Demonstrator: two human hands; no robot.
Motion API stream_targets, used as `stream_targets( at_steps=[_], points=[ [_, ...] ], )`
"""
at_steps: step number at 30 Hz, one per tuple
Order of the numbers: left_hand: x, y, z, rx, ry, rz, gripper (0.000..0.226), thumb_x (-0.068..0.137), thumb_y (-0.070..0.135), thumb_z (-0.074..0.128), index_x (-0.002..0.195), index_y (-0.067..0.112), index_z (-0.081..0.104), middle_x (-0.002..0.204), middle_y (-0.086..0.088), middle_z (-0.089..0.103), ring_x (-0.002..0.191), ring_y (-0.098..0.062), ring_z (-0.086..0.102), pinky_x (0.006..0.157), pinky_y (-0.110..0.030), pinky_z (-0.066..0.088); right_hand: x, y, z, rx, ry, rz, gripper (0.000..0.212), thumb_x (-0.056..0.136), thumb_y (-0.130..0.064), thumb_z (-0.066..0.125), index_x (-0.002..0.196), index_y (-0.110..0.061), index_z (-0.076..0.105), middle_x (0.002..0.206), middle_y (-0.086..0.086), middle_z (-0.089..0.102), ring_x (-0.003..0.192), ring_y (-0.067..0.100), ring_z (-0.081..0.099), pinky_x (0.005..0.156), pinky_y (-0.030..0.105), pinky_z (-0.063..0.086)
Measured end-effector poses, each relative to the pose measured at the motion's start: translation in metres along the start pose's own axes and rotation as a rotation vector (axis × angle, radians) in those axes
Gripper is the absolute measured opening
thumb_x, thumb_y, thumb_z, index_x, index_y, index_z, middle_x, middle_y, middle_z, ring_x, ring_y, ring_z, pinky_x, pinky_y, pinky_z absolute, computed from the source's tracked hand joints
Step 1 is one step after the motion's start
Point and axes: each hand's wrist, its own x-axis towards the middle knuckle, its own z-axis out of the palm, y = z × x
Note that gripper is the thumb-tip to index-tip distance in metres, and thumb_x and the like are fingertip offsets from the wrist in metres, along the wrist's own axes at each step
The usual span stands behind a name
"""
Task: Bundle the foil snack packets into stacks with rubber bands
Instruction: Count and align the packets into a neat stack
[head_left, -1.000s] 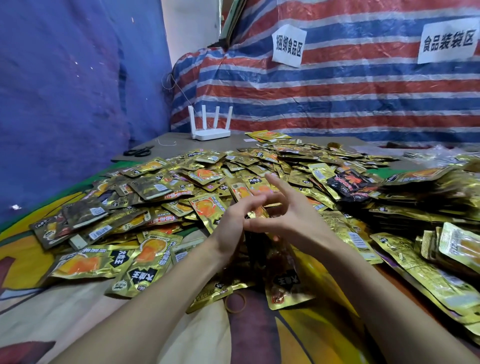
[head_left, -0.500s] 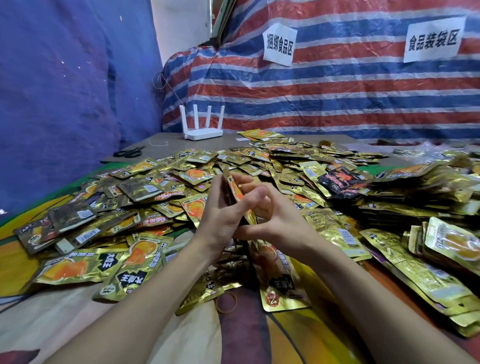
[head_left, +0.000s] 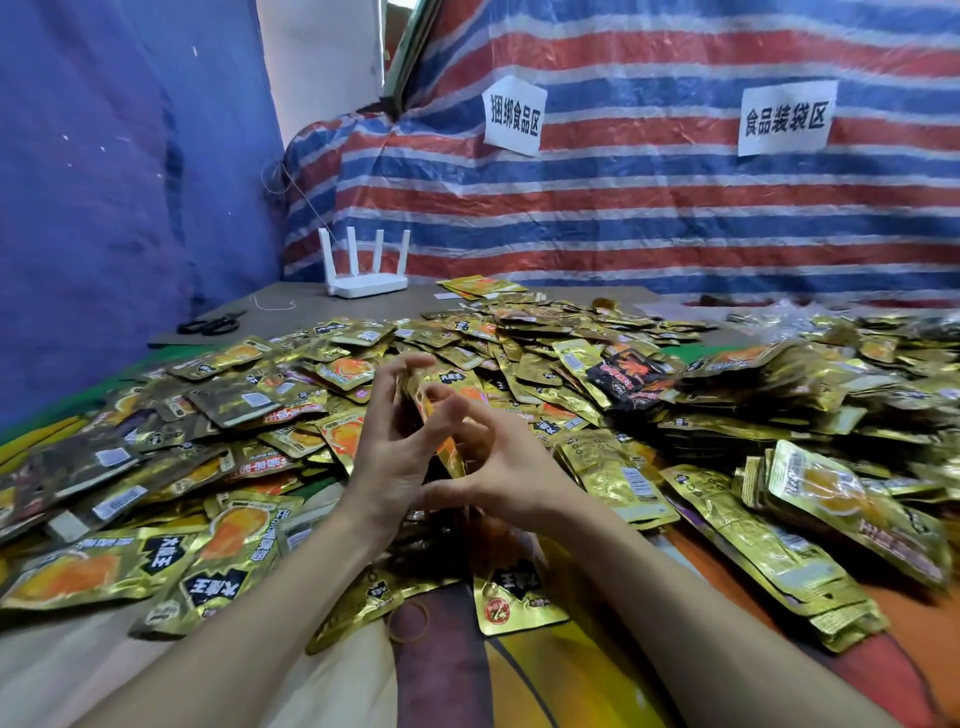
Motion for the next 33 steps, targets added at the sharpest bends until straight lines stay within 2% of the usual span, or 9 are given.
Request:
stream_targets(
  at_steps=[2, 6, 9, 11, 13, 17, 21, 25, 33],
  points=[
    [0.001, 0.005, 0.003, -0.022, 0.0, 0.017, 0.075, 0.059, 0.072, 0.082, 0.124, 0.048, 0.054, 0.12, -0.008, 0.063, 0.113, -0.028, 0.064, 0.097, -0.044, 0.054, 0.003, -0.009, -0.007, -0.041, -0.008, -0.001, 0.071, 0.065, -0.006, 0.092, 0.122, -0.035, 0.061, 0.126, -0.006, 0.068, 0.103, -0.001, 0.068, 0.081, 0.014, 0.05],
    [0.001, 0.005, 0.003, -0.048, -0.017, -0.053, 0.1, 0.064, 0.068, 0.08, 0.147, 0.047, 0.028, 0.131, 0.004, 0.064, 0.124, -0.02, 0.061, 0.102, -0.042, 0.052, 0.007, -0.036, -0.03, -0.149, 0.069, 0.068, 0.057, 0.062, -0.006, 0.094, 0.104, -0.033, 0.067, 0.094, -0.001, 0.074, 0.075, 0.002, 0.069, 0.064, 0.021, 0.055],
    [0.0, 0.001, 0.001, 0.123, -0.067, -0.063, 0.066, 0.084, 0.055, 0.059, 0.143, 0.036, 0.039, 0.137, 0.005, 0.055, 0.129, -0.012, 0.054, 0.108, -0.035, 0.043, 0.007, -0.057, -0.058, -0.305, 0.155, 0.225, 0.058, 0.06, -0.021, 0.097, 0.11, -0.025, 0.067, 0.097, 0.004, 0.073, 0.078, 0.018, 0.075, 0.069, 0.033, 0.063],
    [-0.001, 0.0, 0.002, 0.189, -0.121, -0.069, 0.046, 0.087, 0.048, 0.055, 0.131, 0.034, 0.052, 0.133, 0.008, 0.058, 0.122, -0.005, 0.057, 0.096, -0.02, 0.047, 0.004, -0.065, -0.081, -0.479, 0.213, 0.369, 0.078, 0.061, -0.036, 0.096, 0.127, -0.011, 0.063, 0.105, 0.01, 0.071, 0.081, 0.021, 0.074, 0.074, 0.04, 0.062],
    [-0.001, -0.002, 0.003, 0.212, -0.139, -0.075, 0.039, 0.086, 0.043, 0.057, 0.123, 0.029, 0.06, 0.126, 0.007, 0.062, 0.114, -0.005, 0.061, 0.086, -0.012, 0.047, -0.001, -0.069, -0.1, -0.751, 0.272, 0.482, 0.077, 0.062, -0.048, 0.092, 0.121, -0.01, 0.063, 0.103, 0.008, 0.07, 0.084, 0.019, 0.067, 0.072, 0.038, 0.058],
    [-0.001, -0.006, 0.003, 0.254, -0.135, -0.104, 0.027, 0.085, 0.038, 0.061, 0.109, 0.026, 0.065, 0.112, 0.007, 0.067, 0.105, -0.009, 0.063, 0.09, -0.022, 0.051, -0.021, -0.06, -0.113, -1.116, 0.347, 0.708, 0.062, 0.07, -0.047, 0.083, 0.107, -0.016, 0.044, 0.082, -0.001, 0.05, 0.075, 0.022, 0.052, 0.063, 0.034, 0.04],
    [0.0, -0.007, 0.003, 0.319, -0.117, -0.115, 0.022, 0.084, 0.037, 0.061, 0.102, 0.027, 0.065, 0.105, 0.006, 0.066, 0.096, -0.007, 0.062, 0.083, -0.018, 0.049, -0.037, -0.039, -0.109, -1.175, 0.3, 0.81, 0.062, 0.076, -0.039, 0.075, 0.123, -0.012, 0.043, 0.1, 0.009, 0.052, 0.088, 0.03, 0.052, 0.072, 0.036, 0.043],
    [0.001, -0.008, 0.001, 0.393, -0.091, -0.126, 0.013, 0.09, 0.033, 0.065, 0.101, 0.025, 0.064, 0.103, 0.004, 0.065, 0.09, -0.009, 0.06, 0.076, -0.018, 0.048, -0.039, -0.03, -0.105, -1.133, 0.268, 0.844, 0.059, 0.084, -0.041, 0.068, 0.127, -0.009, 0.044, 0.13, 0.021, 0.051, 0.119, 0.041, 0.052, 0.09, 0.043, 0.047],
    [0.003, -0.004, -0.002, 0.54, -0.011, -0.101, 0.017, 0.094, 0.024, 0.069, 0.107, 0.028, 0.06, 0.11, 0.006, 0.06, 0.102, -0.009, 0.057, 0.081, -0.024, 0.048, -0.027, -0.043, -0.082, -1.277, 0.313, 0.67, 0.069, 0.087, -0.063, 0.06, 0.13, -0.01, 0.046, 0.137, 0.024, 0.045, 0.13, 0.041, 0.039, 0.105, 0.052, 0.036]
  ],
)
